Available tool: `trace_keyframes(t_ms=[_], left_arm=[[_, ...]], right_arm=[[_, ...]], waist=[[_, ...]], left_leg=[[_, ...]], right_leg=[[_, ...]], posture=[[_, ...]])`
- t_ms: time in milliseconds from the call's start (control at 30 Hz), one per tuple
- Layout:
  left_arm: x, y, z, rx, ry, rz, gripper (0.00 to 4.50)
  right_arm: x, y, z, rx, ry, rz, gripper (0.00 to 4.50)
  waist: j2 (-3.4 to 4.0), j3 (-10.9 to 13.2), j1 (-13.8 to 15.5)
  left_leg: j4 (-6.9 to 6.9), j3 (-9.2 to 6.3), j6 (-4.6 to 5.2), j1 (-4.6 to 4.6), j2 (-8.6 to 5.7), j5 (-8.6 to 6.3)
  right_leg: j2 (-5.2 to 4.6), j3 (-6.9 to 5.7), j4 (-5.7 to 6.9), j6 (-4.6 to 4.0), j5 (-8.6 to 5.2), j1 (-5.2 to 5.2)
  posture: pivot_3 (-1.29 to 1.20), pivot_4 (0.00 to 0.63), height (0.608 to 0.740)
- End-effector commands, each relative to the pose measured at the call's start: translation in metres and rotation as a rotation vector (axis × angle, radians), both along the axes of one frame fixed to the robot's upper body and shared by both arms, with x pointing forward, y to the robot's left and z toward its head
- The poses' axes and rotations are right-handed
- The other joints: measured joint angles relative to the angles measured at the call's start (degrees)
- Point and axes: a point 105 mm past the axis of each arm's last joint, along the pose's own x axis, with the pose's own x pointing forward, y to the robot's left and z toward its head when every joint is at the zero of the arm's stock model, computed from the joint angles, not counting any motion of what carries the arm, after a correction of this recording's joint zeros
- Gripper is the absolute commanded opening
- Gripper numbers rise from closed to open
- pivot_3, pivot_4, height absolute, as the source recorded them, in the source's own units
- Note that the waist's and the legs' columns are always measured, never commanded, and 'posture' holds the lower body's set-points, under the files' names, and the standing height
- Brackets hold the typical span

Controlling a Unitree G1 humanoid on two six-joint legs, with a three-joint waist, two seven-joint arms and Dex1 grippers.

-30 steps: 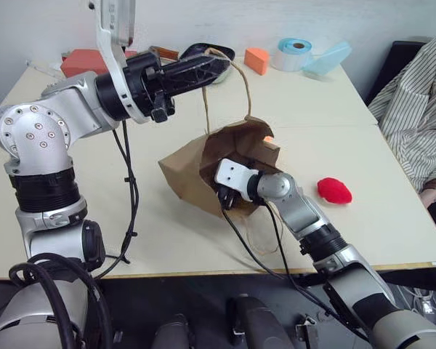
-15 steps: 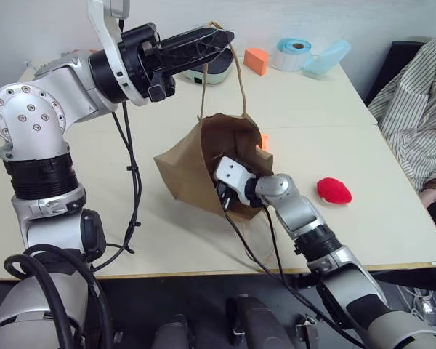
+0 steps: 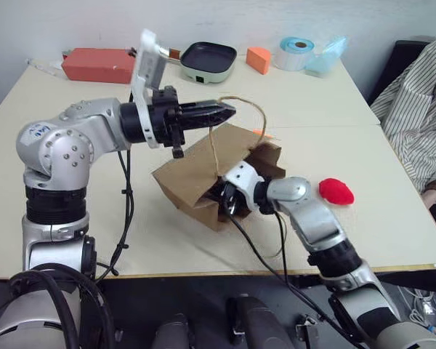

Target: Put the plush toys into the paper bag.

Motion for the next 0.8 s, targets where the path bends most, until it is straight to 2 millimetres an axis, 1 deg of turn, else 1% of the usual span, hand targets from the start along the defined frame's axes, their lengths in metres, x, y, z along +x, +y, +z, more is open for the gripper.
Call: trace_keyframes(t_ms=[33,133,200,267,333,433,533,567,600,633,733,800], left_arm=[[-0.006,-0.001,0.008,0.011,-0.071,-0.017,0.0],[-0.007,-0.001,0.008,0.015,-0.073,-0.022,0.0],[-0.009,0.0,0.008,0.019,-0.07,-0.028,0.0],[-0.012,0.003,0.008,0.028,-0.065,-0.037,0.0],[-0.013,0.008,0.006,0.042,-0.056,-0.031,0.0],[-0.011,0.012,0.003,0.049,-0.042,-0.016,0.0],[-0.011,0.013,0.001,0.054,-0.038,-0.015,0.0],[-0.011,0.015,-0.001,0.059,-0.031,-0.013,0.0],[-0.011,0.017,-0.002,0.064,-0.025,-0.009,0.0],[-0.01,0.02,-0.004,0.074,-0.02,0.001,0.0],[-0.01,0.03,-0.012,0.103,0.0,0.032,0.0],[-0.012,0.037,-0.016,0.122,0.011,0.042,0.0]], right_arm=[[-0.023,-0.014,0.02,0.08,0.058,0.029,0.05],[-0.037,-0.046,0.019,0.063,0.087,-0.027,0.05],[-0.042,-0.076,0.022,0.081,0.101,-0.127,0.05],[-0.052,-0.106,0.03,0.124,0.115,-0.213,0.05],[-0.06,-0.14,0.037,0.132,0.113,-0.32,0.05],[-0.06,-0.188,0.041,0.06,0.064,-0.511,0.05],[-0.052,-0.222,0.04,-0.001,0.024,-0.639,0.05],[-0.047,-0.227,0.041,0.012,0.017,-0.66,0.4],[-0.043,-0.228,0.044,0.033,0.01,-0.664,0.62],[-0.037,-0.225,0.047,0.058,-0.001,-0.654,0.9],[-0.017,-0.199,0.06,0.114,-0.044,-0.572,2.01],[0.005,-0.183,0.068,0.146,-0.081,-0.548,2.73]], waist=[[0.0,0.0,0.1],[0.0,0.0,0.8],[0.0,0.0,1.4],[0.0,0.0,1.7],[0.01,0.0,1.8],[0.0,0.0,1.9],[0.0,0.0,1.9],[0.0,0.0,1.8],[0.0,0.0,1.7],[0.01,0.0,1.4],[0.09,0.1,0.8],[0.12,0.1,0.5]], left_leg=[[-0.01,0.0,0.0,0.0,0.0,0.0],[-0.04,0.0,0.01,0.0,-0.01,0.0],[-0.09,0.0,0.01,-0.02,-0.01,-0.01],[-0.1,0.0,0.05,-0.04,-0.02,-0.02],[-0.1,0.0,0.06,-0.06,-0.02,-0.04],[-0.15,0.01,0.07,-0.01,-0.03,-0.04],[-0.15,0.03,0.07,0.05,-0.04,-0.04],[-0.14,0.07,0.07,0.06,-0.04,-0.04],[-0.14,0.09,0.07,0.07,-0.06,-0.03],[-0.13,0.09,0.07,0.08,-0.06,-0.03],[-0.13,0.12,0.01,0.11,-0.05,0.01],[-0.13,0.08,-0.04,0.19,-0.05,0.04]], right_leg=[[0.0,0.0,-0.01,0.0,0.0,0.0],[-0.01,0.0,-0.12,0.0,0.0,0.01],[0.0,0.0,-0.33,0.0,0.0,0.02],[0.0,0.0,-0.39,0.0,0.0,0.04],[0.0,0.01,-0.4,0.0,0.0,0.03],[0.01,0.02,-0.41,0.0,0.0,0.06],[0.04,0.06,-0.43,0.0,0.0,0.13],[0.04,0.09,-0.41,0.01,0.0,0.13],[0.04,0.11,-0.39,0.01,0.0,0.13],[0.05,0.12,-0.37,0.01,0.0,0.13],[0.09,0.19,-0.27,0.0,0.0,0.08],[0.15,0.28,-0.18,0.0,0.0,0.07]], posture=[[0.0,0.15,0.74],[0.0,0.15,0.74],[0.0,0.15,0.74],[0.0,0.15,0.74],[0.0,0.15,0.74],[0.0,0.15,0.74],[0.0,0.15,0.74],[0.0,0.15,0.74],[0.0,0.15,0.74],[0.0,0.15,0.74],[0.0,0.15,0.74],[0.0,0.15,0.74]])
